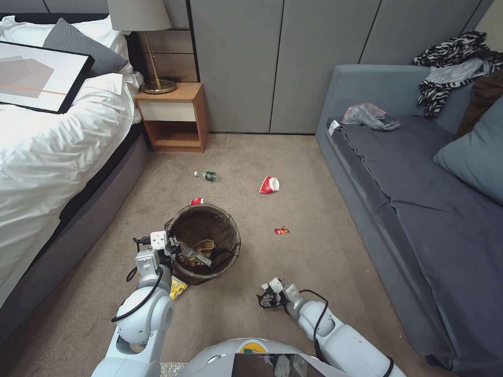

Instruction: Pick up the trash bin, then pick up the garbage from the floor and place it into the trash bin.

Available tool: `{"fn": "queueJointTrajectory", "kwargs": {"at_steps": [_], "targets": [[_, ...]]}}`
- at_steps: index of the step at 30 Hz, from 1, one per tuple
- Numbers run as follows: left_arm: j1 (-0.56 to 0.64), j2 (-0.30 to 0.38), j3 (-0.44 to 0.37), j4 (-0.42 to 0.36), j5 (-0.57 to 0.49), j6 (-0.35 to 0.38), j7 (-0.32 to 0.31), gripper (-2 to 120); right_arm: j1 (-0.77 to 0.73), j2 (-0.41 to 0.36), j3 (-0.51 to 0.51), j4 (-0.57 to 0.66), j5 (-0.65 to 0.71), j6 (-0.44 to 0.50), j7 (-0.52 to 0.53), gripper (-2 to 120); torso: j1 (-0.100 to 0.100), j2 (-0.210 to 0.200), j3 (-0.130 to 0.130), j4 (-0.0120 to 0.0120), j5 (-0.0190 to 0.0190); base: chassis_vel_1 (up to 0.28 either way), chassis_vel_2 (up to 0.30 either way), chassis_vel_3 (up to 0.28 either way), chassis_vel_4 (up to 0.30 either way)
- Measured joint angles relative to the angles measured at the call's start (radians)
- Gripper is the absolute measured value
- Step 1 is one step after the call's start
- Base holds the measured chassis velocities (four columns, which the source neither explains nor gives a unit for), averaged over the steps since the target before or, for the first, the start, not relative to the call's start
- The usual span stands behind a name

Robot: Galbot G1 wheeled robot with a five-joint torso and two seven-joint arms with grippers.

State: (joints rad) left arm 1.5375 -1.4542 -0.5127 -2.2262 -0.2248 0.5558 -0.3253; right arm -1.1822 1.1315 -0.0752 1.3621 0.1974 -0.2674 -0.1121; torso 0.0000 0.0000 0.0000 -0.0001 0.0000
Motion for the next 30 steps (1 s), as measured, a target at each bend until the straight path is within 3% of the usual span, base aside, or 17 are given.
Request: {"fn": "queueJointTrajectory", "kwargs": {"at_steps": [10,30], "targets": [[0.0,0.0,0.002,-0.001,-0.001,0.0,-0.001,5,-0.023,-0.003,0.03,-0.02,-0.025,0.035,-0.023,88,0.0,0.0,0.0,0.0,-0.0001,0.0,0.0,0.0,0.0],[0.001,0.001,0.003,0.005,0.001,-0.002,0.0,5,0.021,0.003,0.045,-0.075,-0.057,0.098,-0.06,36,0.0,0.0,0.0,0.0003,0.0002,0.0,0.0,0.0,0.0]]}}
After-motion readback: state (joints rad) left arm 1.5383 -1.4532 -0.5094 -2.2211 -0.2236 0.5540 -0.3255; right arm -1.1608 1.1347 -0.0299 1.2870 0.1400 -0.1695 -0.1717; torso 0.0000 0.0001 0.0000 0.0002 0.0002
